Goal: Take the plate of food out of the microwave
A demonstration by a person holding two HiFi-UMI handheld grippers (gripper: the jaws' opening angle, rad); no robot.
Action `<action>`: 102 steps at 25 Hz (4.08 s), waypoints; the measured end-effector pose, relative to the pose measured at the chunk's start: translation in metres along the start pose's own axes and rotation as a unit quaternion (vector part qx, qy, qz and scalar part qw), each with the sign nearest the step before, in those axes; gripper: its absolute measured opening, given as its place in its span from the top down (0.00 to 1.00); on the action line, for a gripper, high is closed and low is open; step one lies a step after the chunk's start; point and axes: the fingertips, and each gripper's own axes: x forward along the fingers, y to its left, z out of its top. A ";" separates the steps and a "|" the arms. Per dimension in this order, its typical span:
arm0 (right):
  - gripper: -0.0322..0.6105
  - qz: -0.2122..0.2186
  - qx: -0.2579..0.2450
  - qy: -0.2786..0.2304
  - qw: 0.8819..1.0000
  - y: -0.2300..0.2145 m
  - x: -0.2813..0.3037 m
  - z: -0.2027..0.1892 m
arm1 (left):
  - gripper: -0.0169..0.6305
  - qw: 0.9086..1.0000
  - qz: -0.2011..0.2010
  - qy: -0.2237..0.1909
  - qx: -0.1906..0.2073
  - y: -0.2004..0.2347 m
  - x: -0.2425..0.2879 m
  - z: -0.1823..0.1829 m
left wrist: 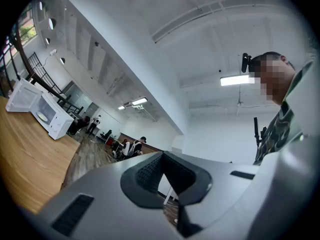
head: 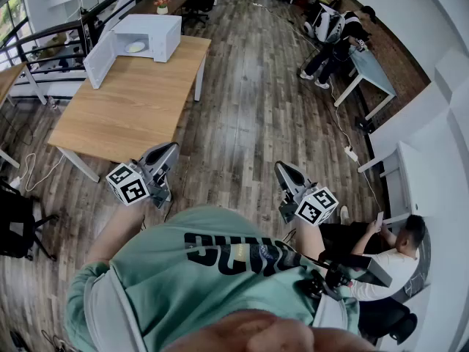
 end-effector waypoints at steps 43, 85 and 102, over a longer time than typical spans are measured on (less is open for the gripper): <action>0.94 0.093 0.077 -0.003 0.993 -0.087 -0.039 -0.039 | 0.97 0.996 0.073 0.055 -0.008 -0.043 0.073 -0.065; 0.94 0.086 0.091 0.043 0.991 -0.222 0.239 -0.003 | 0.97 0.994 0.078 0.008 -0.072 0.266 0.153 -0.007; 0.94 0.258 0.085 0.076 0.959 -0.359 0.350 0.033 | 0.97 0.967 0.232 -0.090 -0.053 0.310 0.235 0.014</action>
